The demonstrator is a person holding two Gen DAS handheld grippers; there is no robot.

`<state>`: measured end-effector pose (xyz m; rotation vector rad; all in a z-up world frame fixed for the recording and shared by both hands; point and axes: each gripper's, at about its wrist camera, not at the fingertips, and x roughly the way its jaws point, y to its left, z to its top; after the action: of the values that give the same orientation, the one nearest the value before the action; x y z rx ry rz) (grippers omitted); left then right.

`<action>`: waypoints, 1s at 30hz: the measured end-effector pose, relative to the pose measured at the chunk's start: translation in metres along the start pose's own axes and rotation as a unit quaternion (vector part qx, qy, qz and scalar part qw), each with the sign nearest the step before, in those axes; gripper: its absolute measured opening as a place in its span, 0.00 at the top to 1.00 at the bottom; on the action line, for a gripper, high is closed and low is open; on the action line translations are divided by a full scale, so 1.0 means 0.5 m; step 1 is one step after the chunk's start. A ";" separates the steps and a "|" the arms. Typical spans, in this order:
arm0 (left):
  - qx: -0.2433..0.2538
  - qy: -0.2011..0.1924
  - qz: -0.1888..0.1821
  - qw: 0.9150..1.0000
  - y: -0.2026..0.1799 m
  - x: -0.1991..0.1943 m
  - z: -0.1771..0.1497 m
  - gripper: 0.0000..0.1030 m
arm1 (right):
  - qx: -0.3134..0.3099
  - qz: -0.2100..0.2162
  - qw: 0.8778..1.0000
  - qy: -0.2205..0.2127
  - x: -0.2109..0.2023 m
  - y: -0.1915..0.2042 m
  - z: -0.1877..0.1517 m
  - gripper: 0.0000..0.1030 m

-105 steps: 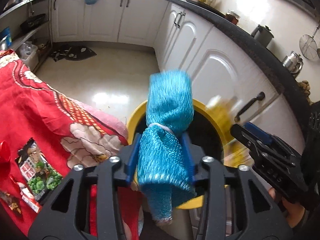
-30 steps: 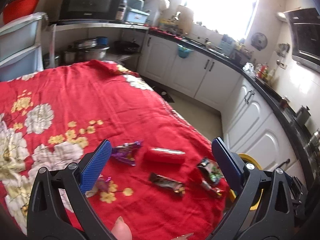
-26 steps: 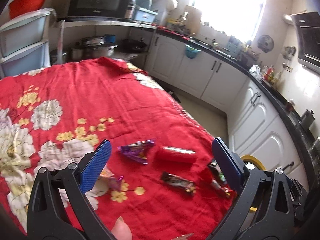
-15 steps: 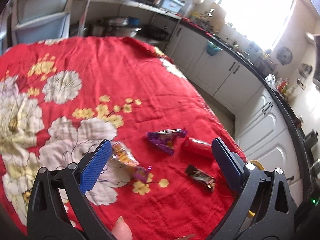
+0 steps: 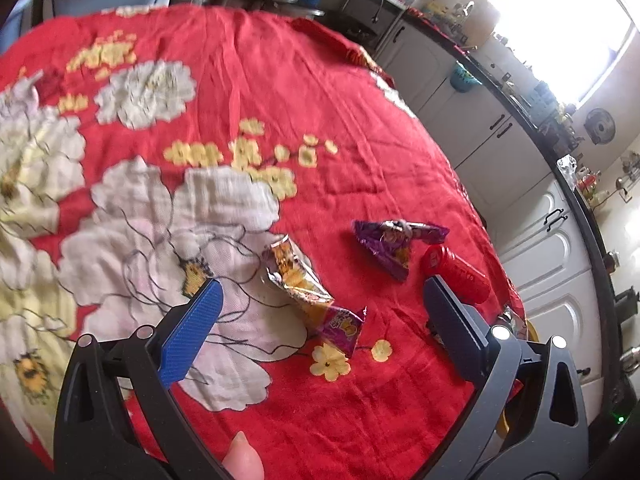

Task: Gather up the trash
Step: 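Grasp the red snack bag with the right tool while the left tool grasps the orange wrapper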

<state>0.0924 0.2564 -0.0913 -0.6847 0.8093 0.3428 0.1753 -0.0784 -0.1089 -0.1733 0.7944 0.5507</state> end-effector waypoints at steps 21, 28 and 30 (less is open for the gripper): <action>0.012 0.012 0.054 0.998 -0.003 0.071 0.004 0.57 | -0.024 0.060 0.996 0.060 0.070 0.056 -0.019 0.86; 0.027 0.015 0.065 0.997 0.014 0.064 0.004 0.79 | -0.011 0.078 0.996 0.051 0.047 0.065 -0.022 0.88; 0.034 0.017 0.062 0.997 0.014 0.062 0.002 0.80 | -0.014 0.081 0.996 0.046 0.039 0.070 -0.021 0.89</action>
<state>0.1095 0.2631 -0.1171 -0.5803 0.8948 0.4144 0.1615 -0.0445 -0.1281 -0.1622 0.8960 0.7104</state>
